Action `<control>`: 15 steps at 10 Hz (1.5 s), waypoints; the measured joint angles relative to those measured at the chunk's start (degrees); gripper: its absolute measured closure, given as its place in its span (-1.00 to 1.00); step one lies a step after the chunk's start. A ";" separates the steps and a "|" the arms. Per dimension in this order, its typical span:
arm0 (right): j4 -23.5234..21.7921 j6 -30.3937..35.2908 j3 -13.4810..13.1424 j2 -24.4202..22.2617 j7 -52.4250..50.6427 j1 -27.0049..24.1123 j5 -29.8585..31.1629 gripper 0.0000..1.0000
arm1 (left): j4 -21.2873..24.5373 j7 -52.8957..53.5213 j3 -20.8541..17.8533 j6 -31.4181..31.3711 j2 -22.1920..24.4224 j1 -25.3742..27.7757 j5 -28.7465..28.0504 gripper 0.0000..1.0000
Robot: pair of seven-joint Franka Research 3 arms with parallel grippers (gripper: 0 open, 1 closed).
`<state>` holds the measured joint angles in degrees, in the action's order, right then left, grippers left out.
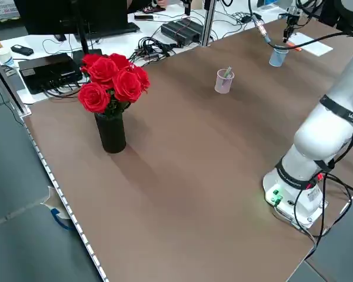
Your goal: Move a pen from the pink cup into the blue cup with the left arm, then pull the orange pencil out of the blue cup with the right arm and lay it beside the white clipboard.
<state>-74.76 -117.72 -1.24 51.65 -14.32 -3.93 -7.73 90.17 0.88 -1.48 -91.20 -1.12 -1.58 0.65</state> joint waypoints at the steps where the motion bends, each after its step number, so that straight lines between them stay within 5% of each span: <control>1: 0.07 -0.01 0.00 0.00 -0.01 0.00 0.00 0.63 | 0.00 0.00 0.01 -0.02 -0.09 0.00 0.00 -0.99; 7: 3.90 5.34 -3.47 -1.95 -0.40 -0.08 0.07 -1.00 | -0.01 0.00 0.01 -0.14 -0.27 0.00 0.00 -1.00; 15: 7.61 13.38 -4.24 -24.56 0.04 2.01 2.48 -1.00 | -0.47 0.00 -0.06 -0.41 -0.19 0.04 0.00 -1.00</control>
<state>-67.15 -104.34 -5.49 27.09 -14.27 -1.92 -5.25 89.70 0.88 -1.54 -91.61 -1.31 -1.54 0.65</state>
